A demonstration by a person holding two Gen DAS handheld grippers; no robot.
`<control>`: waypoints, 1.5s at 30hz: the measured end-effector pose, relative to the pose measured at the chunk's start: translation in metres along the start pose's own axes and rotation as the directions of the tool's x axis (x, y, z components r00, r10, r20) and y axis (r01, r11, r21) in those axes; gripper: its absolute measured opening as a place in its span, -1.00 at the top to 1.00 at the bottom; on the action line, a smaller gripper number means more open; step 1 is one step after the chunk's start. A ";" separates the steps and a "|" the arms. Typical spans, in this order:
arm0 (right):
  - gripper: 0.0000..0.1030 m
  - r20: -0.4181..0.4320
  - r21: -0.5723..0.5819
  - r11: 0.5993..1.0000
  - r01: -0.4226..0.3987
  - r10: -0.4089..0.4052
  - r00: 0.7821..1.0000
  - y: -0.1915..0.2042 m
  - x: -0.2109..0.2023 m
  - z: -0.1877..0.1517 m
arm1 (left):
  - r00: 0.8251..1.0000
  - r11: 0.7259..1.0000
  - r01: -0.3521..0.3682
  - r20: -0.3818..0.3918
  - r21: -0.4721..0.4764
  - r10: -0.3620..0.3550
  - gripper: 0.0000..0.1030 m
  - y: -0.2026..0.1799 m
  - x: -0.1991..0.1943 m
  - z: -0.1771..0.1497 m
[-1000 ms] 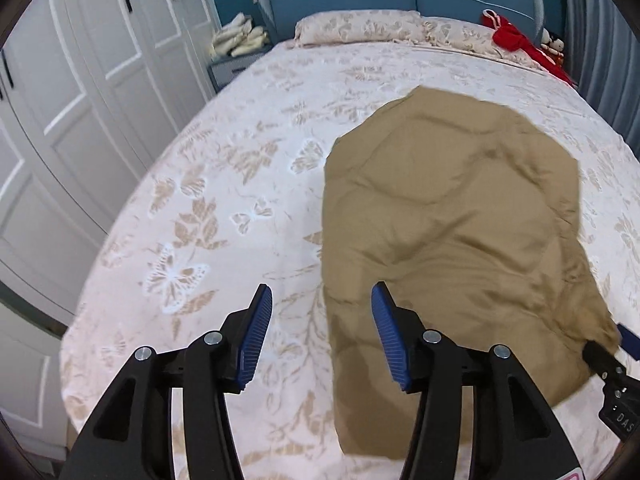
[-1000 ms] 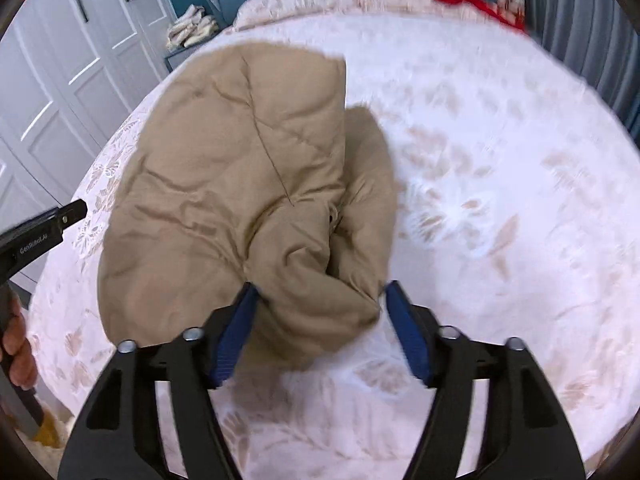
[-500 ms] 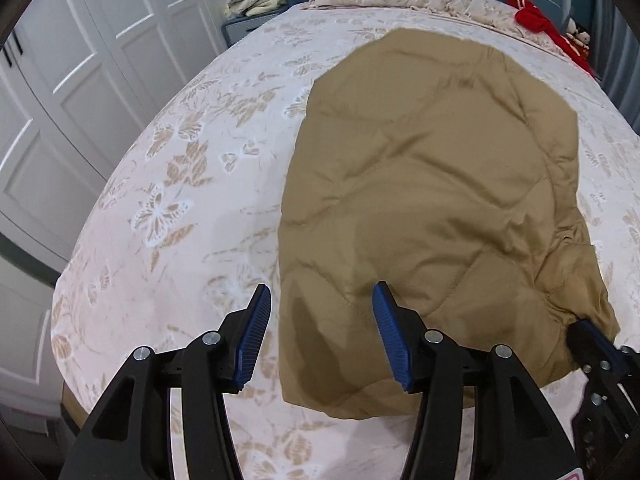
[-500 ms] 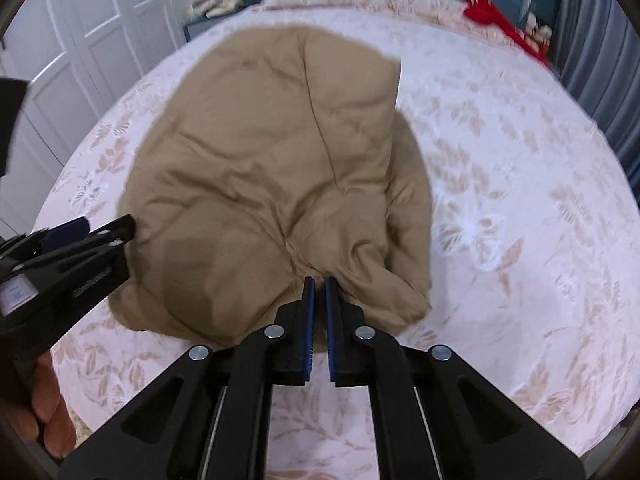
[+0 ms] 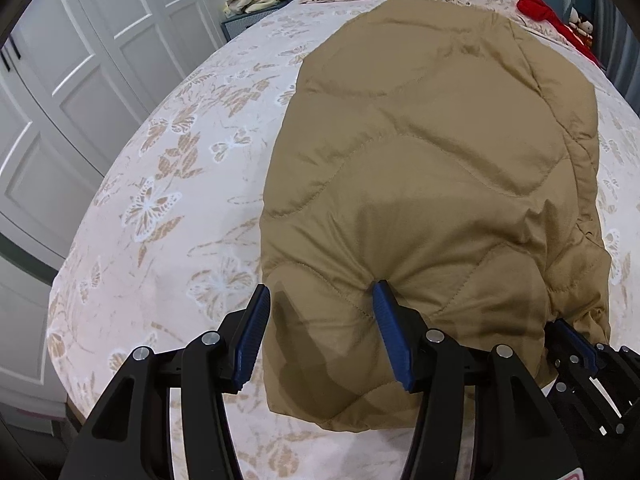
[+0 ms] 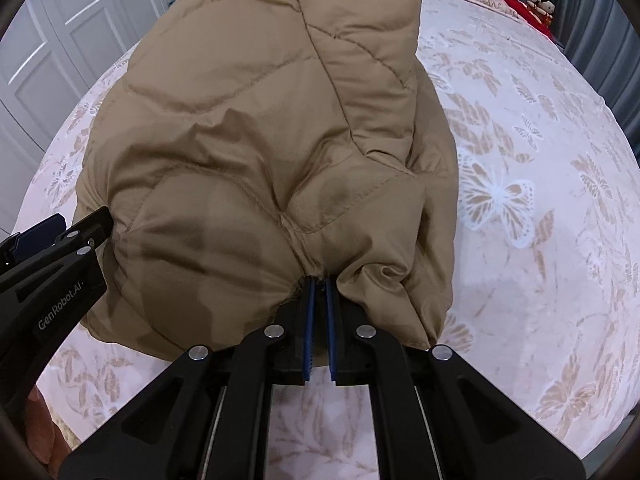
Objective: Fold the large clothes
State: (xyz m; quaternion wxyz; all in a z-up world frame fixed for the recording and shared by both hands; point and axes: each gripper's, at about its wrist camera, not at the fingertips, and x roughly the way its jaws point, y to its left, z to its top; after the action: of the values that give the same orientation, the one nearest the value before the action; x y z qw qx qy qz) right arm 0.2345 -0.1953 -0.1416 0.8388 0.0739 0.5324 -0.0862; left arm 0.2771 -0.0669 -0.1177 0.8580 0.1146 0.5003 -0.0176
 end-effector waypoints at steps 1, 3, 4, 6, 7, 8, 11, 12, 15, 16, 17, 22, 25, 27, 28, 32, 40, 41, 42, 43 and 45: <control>0.92 -0.002 0.001 1.000 0.001 -0.001 1.000 0.000 0.002 0.000 | 1.000 1.000 -0.001 0.000 0.003 0.001 -0.05 -0.001 0.001 0.000; 0.92 -0.006 0.005 1.000 0.000 0.000 1.000 0.000 0.005 -0.001 | 1.000 1.000 -0.005 0.001 0.010 0.005 -0.06 -0.003 0.004 -0.002; 0.92 -0.006 0.006 1.000 0.000 0.000 1.000 0.000 0.007 -0.002 | 1.000 1.000 -0.005 0.001 0.011 0.005 -0.06 -0.003 0.005 -0.002; 0.92 -0.007 0.010 1.000 -0.002 0.002 1.000 0.000 0.010 -0.003 | 1.000 1.000 -0.002 -0.001 0.007 0.002 -0.07 -0.004 0.009 -0.003; 0.92 -0.009 0.012 1.000 -0.003 0.003 1.000 -0.001 0.012 -0.004 | 1.000 1.000 0.002 -0.004 0.005 -0.002 -0.07 -0.004 0.011 -0.004; 0.92 -0.010 0.016 1.000 -0.006 0.006 1.000 -0.001 0.014 -0.004 | 1.000 1.000 0.004 -0.006 0.003 -0.004 -0.07 -0.004 0.012 -0.004; 0.92 -0.010 0.024 1.000 -0.011 0.012 1.000 -0.002 0.017 -0.006 | 1.000 1.000 -0.002 -0.008 0.010 0.002 -0.07 -0.006 0.015 -0.005; 0.92 -0.010 0.024 1.000 -0.011 0.012 1.000 -0.001 0.019 -0.006 | 1.000 1.000 -0.006 -0.007 0.014 0.006 -0.07 -0.007 0.016 -0.006; 0.92 -0.011 0.033 0.999 -0.021 0.021 1.000 -0.005 0.023 -0.006 | 1.000 1.000 -0.019 -0.003 0.019 0.019 -0.08 -0.010 0.019 -0.007; 0.92 -0.011 0.037 0.999 -0.024 0.024 1.000 -0.006 0.024 -0.006 | 1.000 1.000 -0.023 -0.002 0.019 0.023 -0.08 -0.011 0.020 -0.007; 0.92 -0.012 0.042 0.999 -0.030 0.030 0.999 -0.007 0.025 -0.006 | 1.000 1.000 -0.025 0.000 0.019 0.025 -0.08 -0.011 0.021 -0.008; 0.93 -0.006 0.037 0.999 -0.036 0.036 0.999 -0.007 0.029 -0.006 | 0.999 0.999 -0.033 0.003 0.023 0.033 -0.07 -0.013 0.021 -0.007; 0.93 -0.004 0.056 0.997 -0.052 0.053 0.999 -0.014 0.021 -0.005 | 0.999 0.999 -0.032 -0.001 0.030 0.033 -0.07 -0.011 0.015 -0.006; 0.92 0.002 0.083 0.995 -0.062 0.062 0.998 -0.019 0.009 -0.007 | 0.999 0.999 -0.032 0.002 0.031 0.032 -0.08 -0.008 0.006 -0.008; 0.86 0.011 0.089 0.994 -0.061 0.060 0.998 -0.021 0.000 -0.010 | 0.999 0.999 -0.033 0.003 0.030 0.033 -0.08 -0.007 0.000 -0.010; 0.39 0.058 0.066 0.997 -0.042 0.038 0.998 -0.020 -0.036 -0.025 | 0.999 0.999 -0.031 0.012 0.022 0.031 -0.10 -0.002 -0.024 -0.021; 0.18 0.152 0.038 0.999 -0.038 0.032 0.988 -0.013 -0.106 -0.076 | 0.998 1.000 -0.027 0.060 0.009 0.027 -0.25 0.010 -0.078 -0.065; 0.16 0.156 0.036 0.999 -0.039 0.033 0.987 -0.013 -0.111 -0.083 | 0.997 0.999 -0.030 0.070 0.013 0.029 -0.29 0.010 -0.087 -0.073; 0.14 0.161 0.033 0.999 -0.036 0.030 0.987 -0.012 -0.117 -0.092 | 0.997 0.999 -0.031 0.077 0.017 0.030 -0.34 0.011 -0.092 -0.079; 0.10 0.163 0.032 0.999 -0.036 0.030 0.986 -0.012 -0.121 -0.096 | 0.996 0.999 -0.033 0.081 0.020 0.032 -0.34 0.010 -0.097 -0.083; 0.09 0.170 0.034 0.999 -0.039 0.033 0.985 -0.013 -0.130 -0.110 | 0.996 0.999 -0.023 0.086 0.026 0.021 -0.37 0.011 -0.107 -0.095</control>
State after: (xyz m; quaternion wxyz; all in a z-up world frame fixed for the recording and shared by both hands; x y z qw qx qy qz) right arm 0.0809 -0.1758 -0.0707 0.8810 0.0916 0.4559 -0.0869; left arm 0.1442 -0.0449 -0.0682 0.8772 0.1308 0.4615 -0.0197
